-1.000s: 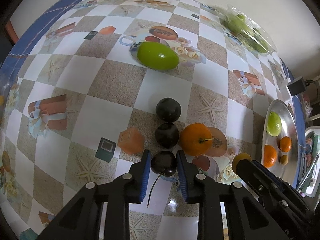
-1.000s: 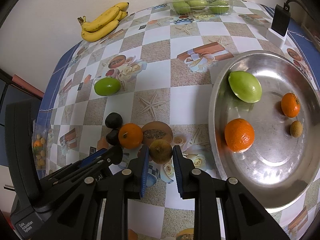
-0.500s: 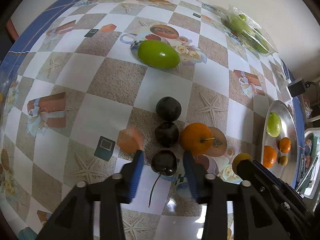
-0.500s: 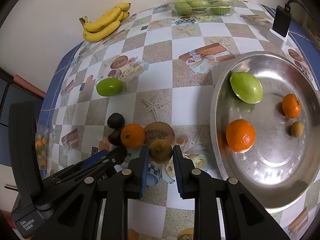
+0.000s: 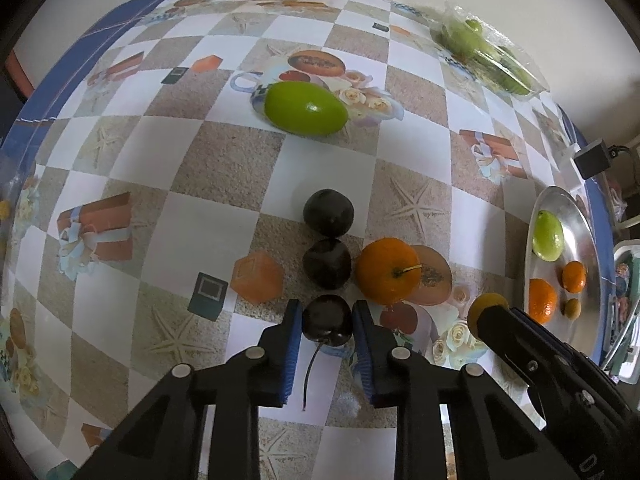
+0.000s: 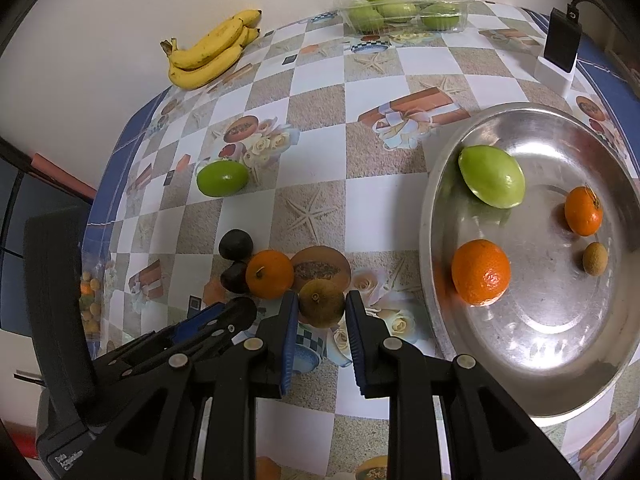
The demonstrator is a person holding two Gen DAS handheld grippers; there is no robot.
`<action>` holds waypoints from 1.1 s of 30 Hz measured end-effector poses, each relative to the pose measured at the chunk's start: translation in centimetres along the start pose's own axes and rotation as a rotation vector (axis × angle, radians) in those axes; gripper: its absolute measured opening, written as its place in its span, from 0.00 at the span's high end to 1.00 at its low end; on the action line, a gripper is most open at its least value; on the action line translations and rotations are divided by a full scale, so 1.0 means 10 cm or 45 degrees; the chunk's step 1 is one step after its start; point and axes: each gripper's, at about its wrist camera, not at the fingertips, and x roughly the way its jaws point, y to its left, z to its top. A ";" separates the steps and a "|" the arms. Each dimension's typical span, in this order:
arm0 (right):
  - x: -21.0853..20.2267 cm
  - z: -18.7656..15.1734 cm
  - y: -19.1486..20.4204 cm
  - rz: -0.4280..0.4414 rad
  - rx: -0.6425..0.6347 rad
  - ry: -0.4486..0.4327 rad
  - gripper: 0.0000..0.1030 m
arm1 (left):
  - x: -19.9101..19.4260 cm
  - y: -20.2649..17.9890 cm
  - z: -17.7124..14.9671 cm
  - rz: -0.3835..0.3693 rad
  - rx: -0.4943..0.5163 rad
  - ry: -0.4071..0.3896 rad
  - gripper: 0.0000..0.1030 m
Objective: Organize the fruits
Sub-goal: 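Carry the kiwi and dark cherry over the steel bowl with both tools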
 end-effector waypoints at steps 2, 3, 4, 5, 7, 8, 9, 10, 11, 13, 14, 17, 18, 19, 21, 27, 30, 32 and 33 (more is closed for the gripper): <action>0.00 0.00 0.00 0.003 0.000 -0.001 0.76 | -0.02 -0.01 0.01 -0.004 0.005 -0.007 0.74; -0.01 0.00 0.00 0.004 0.000 -0.003 0.76 | -0.03 -0.01 0.01 -0.010 0.004 -0.013 0.74; -0.01 0.01 0.00 0.005 0.001 -0.005 0.76 | -0.05 0.00 0.01 -0.015 0.002 -0.019 0.74; -0.02 0.01 0.00 0.008 0.002 -0.008 0.76 | -0.07 0.00 0.02 -0.021 -0.001 -0.027 0.74; -0.04 0.01 -0.01 0.012 0.008 -0.015 0.76 | -0.14 0.00 0.03 -0.032 -0.005 -0.058 0.74; -0.05 0.01 -0.02 0.014 0.012 -0.019 0.76 | -0.18 -0.01 0.03 -0.041 -0.003 -0.079 0.74; -0.06 0.02 -0.03 0.016 0.017 -0.023 0.76 | -0.21 -0.02 0.04 -0.050 0.001 -0.094 0.74; -0.08 0.03 -0.05 0.016 0.023 -0.027 0.76 | -0.24 -0.04 0.04 -0.054 0.012 -0.112 0.74; -0.09 0.03 -0.07 0.011 0.030 -0.032 0.76 | -0.26 -0.06 0.04 -0.057 0.021 -0.123 0.74; -0.13 0.04 -0.13 -0.005 0.050 -0.046 0.76 | -0.29 -0.11 0.05 -0.078 0.036 -0.141 0.74; -0.15 0.04 -0.17 -0.013 0.061 -0.052 0.76 | -0.31 -0.12 0.05 -0.088 0.041 -0.149 0.74; -0.23 0.06 -0.33 -0.034 0.115 -0.077 0.76 | -0.37 -0.24 0.06 -0.095 0.088 -0.187 0.74; -0.26 0.06 -0.40 -0.042 0.145 -0.085 0.76 | -0.38 -0.28 0.06 -0.102 0.101 -0.192 0.74; -0.27 0.06 -0.46 -0.049 0.163 -0.089 0.76 | -0.39 -0.32 0.04 -0.112 0.119 -0.196 0.74; -0.31 0.06 -0.63 -0.076 0.213 -0.095 0.76 | -0.40 -0.44 0.01 -0.129 0.162 -0.197 0.74; -0.44 0.02 -0.97 -0.104 0.316 -0.133 0.76 | -0.38 -0.88 -0.10 -0.180 0.304 -0.189 0.74; -0.48 -0.01 -1.11 -0.114 0.351 -0.140 0.76 | -0.36 -1.11 -0.17 -0.192 0.380 -0.194 0.74; -0.50 -0.01 -1.17 -0.094 0.372 -0.146 0.76 | -0.35 -1.21 -0.20 -0.191 0.413 -0.198 0.74; -0.53 -0.02 -1.20 -0.099 0.382 -0.154 0.76 | -0.35 -1.28 -0.22 -0.192 0.437 -0.202 0.74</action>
